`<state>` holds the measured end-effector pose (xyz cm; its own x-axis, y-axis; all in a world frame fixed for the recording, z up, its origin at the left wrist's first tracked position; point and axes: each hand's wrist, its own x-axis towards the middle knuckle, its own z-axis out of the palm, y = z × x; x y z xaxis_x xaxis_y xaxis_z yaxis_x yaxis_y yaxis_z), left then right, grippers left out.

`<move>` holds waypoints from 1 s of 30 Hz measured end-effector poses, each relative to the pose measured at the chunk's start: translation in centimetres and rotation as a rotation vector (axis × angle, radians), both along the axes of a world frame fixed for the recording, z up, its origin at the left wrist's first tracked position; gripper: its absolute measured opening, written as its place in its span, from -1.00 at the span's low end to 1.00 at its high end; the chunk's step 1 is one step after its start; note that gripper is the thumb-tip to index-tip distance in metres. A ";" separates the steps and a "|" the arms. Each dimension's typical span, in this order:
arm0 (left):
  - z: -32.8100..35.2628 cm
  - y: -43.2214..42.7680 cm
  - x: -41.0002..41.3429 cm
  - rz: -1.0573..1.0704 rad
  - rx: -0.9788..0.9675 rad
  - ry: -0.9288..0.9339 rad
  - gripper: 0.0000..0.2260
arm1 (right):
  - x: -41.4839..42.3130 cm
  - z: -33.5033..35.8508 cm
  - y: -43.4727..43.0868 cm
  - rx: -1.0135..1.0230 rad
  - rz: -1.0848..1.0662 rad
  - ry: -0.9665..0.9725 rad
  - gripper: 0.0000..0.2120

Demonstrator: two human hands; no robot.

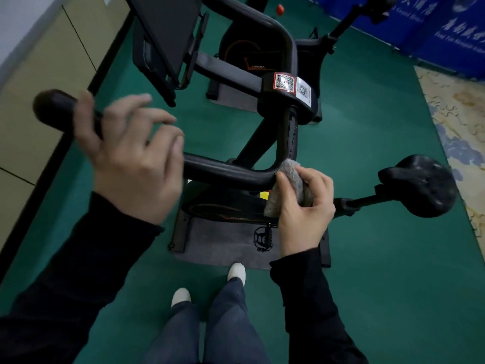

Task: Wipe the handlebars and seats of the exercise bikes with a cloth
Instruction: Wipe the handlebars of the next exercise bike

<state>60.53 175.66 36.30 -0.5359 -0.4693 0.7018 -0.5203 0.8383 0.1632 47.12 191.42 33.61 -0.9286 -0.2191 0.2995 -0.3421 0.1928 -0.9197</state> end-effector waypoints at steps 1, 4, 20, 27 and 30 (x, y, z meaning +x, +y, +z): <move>-0.1 0.9 -0.7 -0.006 -0.019 -0.016 -0.81 | 0.2 0.0 0.0 0.042 0.016 0.058 -0.85; -0.8 2.9 -2.7 -0.046 0.016 -0.057 -0.80 | -0.2 0.3 0.4 0.162 0.118 0.229 -0.83; -2.3 3.5 -3.9 -0.023 0.054 -0.121 -0.76 | -5.5 4.0 0.5 0.539 0.546 0.433 -0.86; -2.5 3.5 -3.8 -0.020 0.029 -0.085 -0.77 | -7.1 7.0 -2.3 0.771 0.842 0.413 -0.90; -2.6 3.4 -3.9 -0.027 0.014 -0.075 -0.76 | -8.8 8.2 -5.0 0.955 0.992 0.365 -0.92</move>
